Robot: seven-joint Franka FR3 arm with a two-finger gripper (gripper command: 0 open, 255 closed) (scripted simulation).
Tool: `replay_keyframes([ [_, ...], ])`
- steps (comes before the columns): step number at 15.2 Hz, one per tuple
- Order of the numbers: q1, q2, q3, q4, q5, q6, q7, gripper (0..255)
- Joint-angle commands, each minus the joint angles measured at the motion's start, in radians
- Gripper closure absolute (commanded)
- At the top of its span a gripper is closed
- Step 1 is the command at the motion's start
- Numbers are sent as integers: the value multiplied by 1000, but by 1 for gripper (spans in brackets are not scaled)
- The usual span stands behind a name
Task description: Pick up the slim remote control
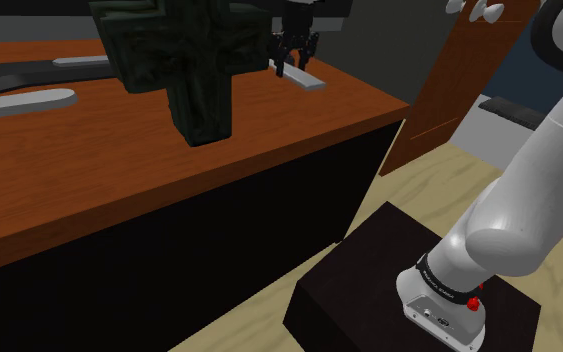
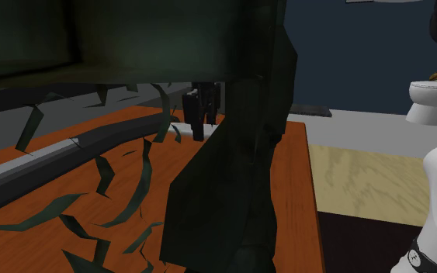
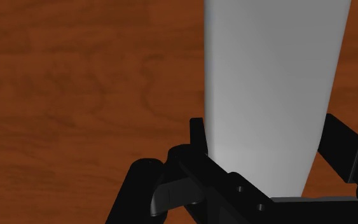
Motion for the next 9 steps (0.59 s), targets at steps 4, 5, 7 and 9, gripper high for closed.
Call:
replay_keyframes([
  [4, 1, 16, 1, 90, 0, -74, 1, 255],
  [5, 1, 20, 1, 108, 0, -89, 1, 255],
  [7, 1, 28, 1, 147, -1, -119, 1, 255],
  [9, 1, 29, 1, 149, -1, -121, 1, 255],
])
